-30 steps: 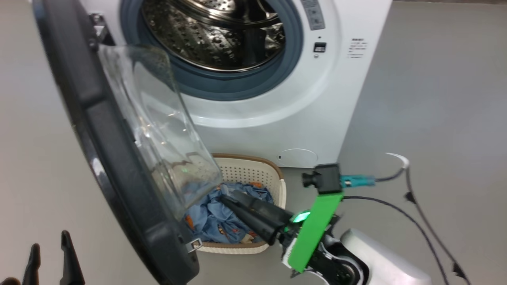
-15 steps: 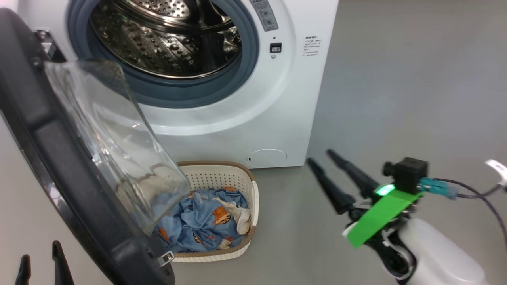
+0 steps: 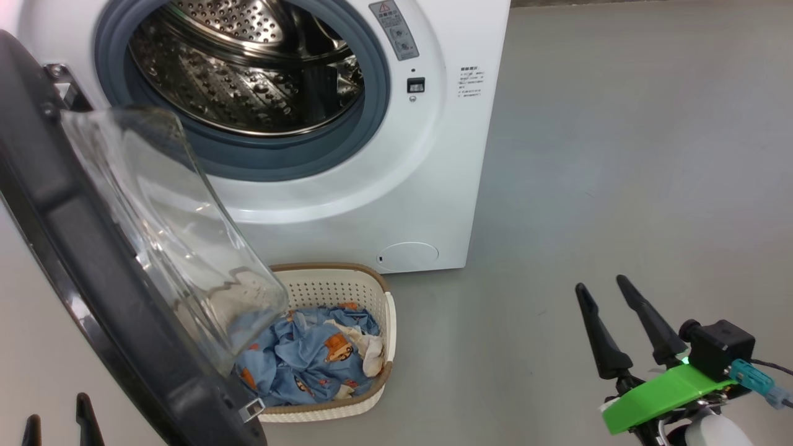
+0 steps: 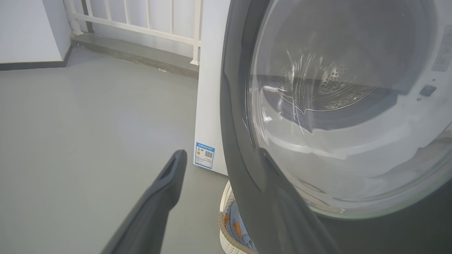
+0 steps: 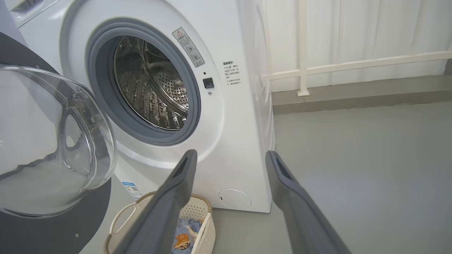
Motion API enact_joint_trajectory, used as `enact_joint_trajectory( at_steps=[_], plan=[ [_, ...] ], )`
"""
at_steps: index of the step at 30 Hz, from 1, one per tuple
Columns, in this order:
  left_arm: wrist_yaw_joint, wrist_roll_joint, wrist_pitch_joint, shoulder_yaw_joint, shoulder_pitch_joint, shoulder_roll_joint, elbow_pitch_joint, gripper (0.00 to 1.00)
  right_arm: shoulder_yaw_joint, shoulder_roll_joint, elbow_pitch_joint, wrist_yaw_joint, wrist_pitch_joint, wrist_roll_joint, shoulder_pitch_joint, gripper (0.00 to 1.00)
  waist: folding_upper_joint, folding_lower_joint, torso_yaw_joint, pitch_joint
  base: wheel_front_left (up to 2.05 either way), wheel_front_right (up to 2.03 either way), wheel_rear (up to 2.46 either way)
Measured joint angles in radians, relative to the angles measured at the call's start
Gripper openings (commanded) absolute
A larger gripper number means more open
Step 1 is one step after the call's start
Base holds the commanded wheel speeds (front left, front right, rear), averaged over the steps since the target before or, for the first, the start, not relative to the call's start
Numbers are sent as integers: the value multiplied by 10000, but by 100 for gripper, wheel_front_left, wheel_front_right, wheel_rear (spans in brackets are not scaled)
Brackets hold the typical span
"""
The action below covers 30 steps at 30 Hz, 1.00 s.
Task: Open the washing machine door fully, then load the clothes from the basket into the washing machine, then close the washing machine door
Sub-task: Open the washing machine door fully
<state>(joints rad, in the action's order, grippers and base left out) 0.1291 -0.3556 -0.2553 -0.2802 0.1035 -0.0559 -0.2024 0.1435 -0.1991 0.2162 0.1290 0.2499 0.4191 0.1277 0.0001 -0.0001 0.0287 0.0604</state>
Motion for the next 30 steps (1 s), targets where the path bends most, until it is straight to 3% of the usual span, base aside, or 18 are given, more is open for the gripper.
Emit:
enact_joint_trajectory(
  at_steps=[12, 30],
  plan=[
    [0, 2, 0, 25, 17, -151, -4, 100, -1592, 704, -380, 2, 0, -1360, -825, 100, 0, 0, -127, -100, 0, 0, 0],
    [0, 2, 0, 134, 224, -244, -6, 100, -1942, 802, 282, 2, 0, -1647, -967, 100, 0, 0, -282, -70, 0, 0, 0]
  ],
)
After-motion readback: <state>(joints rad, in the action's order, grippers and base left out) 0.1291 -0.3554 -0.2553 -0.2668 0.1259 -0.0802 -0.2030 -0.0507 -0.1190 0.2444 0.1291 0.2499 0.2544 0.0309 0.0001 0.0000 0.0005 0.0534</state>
